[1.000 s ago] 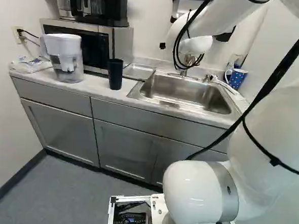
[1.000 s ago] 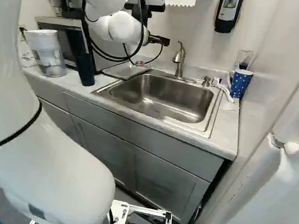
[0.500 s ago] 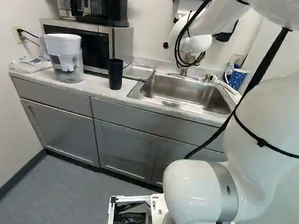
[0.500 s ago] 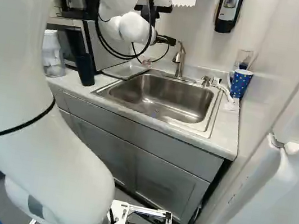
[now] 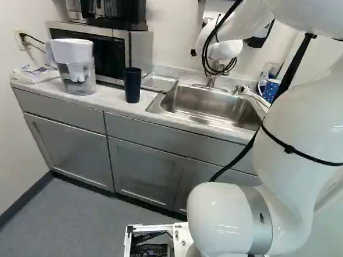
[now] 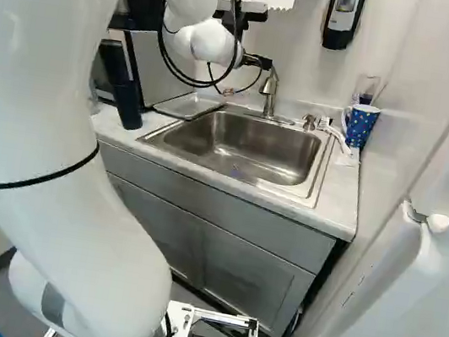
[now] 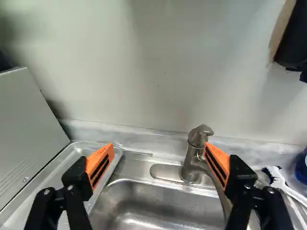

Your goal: Rinse the cup and place it in the tray

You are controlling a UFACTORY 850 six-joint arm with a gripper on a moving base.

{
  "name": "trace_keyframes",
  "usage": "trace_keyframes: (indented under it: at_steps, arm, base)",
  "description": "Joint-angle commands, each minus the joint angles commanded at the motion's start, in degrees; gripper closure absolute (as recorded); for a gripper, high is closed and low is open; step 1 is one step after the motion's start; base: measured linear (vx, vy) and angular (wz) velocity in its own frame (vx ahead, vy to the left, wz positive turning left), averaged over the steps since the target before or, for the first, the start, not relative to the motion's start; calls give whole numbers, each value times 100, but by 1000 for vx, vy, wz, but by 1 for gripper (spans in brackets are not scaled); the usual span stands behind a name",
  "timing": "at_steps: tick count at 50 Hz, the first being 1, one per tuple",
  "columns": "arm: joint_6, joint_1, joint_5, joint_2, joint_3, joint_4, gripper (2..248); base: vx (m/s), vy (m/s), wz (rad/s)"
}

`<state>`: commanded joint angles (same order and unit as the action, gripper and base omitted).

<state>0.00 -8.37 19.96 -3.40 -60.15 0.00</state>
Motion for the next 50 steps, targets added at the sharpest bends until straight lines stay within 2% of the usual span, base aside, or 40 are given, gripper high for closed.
trace_keyframes:
  at_steps: [27,50]
  arm:
    - [0,-60,-271,-360,-376,0,3]
    - [0,-73,-264,-552,-583,0,3]
  base:
    - [0,0,0]
    - [0,0,0]
